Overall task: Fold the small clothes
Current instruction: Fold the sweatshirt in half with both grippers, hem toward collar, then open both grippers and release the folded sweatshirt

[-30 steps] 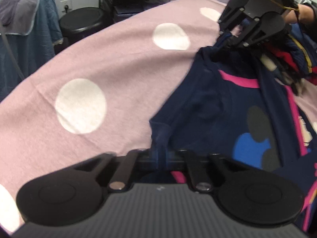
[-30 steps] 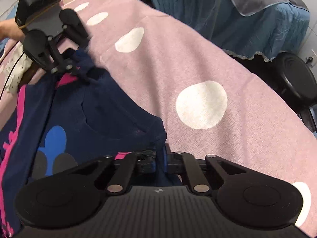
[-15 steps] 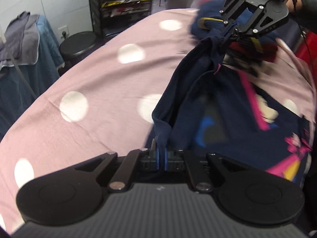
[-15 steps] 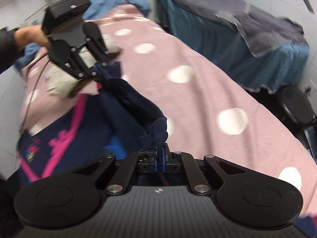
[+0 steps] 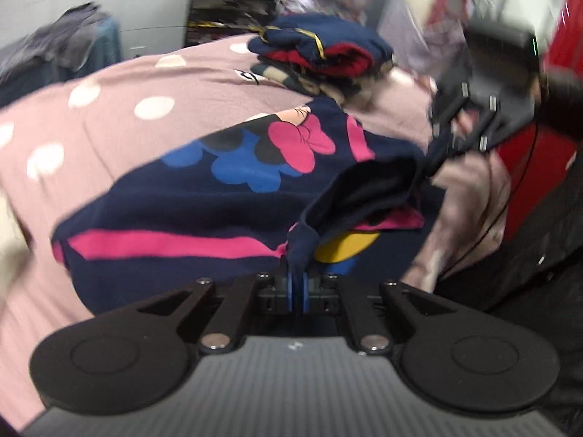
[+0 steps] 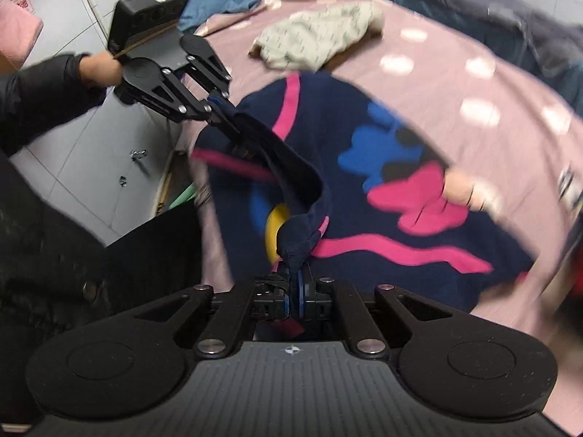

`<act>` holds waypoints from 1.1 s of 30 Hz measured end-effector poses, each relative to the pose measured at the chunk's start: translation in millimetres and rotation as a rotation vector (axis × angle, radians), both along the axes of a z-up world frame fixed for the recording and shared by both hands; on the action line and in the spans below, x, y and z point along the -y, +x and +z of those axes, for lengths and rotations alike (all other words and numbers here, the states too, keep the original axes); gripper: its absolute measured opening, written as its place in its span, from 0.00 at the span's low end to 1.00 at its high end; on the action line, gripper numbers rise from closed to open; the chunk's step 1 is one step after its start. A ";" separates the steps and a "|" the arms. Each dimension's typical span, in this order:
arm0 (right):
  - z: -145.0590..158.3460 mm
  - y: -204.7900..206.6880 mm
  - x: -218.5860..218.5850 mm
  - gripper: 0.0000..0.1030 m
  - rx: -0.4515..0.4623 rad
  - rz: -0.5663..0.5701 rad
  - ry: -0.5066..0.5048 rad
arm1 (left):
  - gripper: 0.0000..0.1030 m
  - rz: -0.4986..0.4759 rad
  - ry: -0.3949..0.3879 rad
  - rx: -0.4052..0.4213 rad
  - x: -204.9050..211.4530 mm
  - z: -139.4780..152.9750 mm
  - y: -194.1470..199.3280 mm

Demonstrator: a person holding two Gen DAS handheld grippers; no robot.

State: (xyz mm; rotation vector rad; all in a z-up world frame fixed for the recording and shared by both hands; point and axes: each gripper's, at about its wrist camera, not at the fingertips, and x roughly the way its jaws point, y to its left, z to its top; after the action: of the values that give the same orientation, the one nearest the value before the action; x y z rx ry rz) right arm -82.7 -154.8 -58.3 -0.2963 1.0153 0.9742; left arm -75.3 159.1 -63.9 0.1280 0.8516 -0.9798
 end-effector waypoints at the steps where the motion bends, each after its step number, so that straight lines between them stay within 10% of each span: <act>1: -2.0 -2.1 2.3 0.07 -0.006 -0.012 0.005 | 0.05 0.036 -0.010 -0.005 -3.9 -3.0 -7.1; 10: -19.4 -25.4 6.9 0.09 -0.019 -0.042 0.029 | 0.09 0.127 0.070 -0.070 -6.6 -26.7 -35.1; 16: -17.8 -39.8 18.0 0.57 -0.056 -0.065 0.064 | 0.64 0.143 0.101 -0.086 4.0 -25.1 -45.9; 21: 19.0 -39.9 25.4 0.53 0.062 -0.131 0.184 | 0.95 0.233 0.034 0.009 13.2 16.9 -55.7; 26: 9.5 -16.0 -4.5 0.37 0.231 -0.220 0.092 | 0.87 0.363 0.160 0.085 50.9 9.5 -27.1; 33: -40.4 -17.8 -20.9 0.36 0.205 -0.208 -0.038 | 0.76 0.416 0.286 0.034 72.4 -38.3 -18.5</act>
State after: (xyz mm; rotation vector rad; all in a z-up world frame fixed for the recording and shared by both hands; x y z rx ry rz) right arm -100.5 -134.0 -98.7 -0.3092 0.8590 0.7217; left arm -93.8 86.7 -102.2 0.2019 0.9379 -0.4633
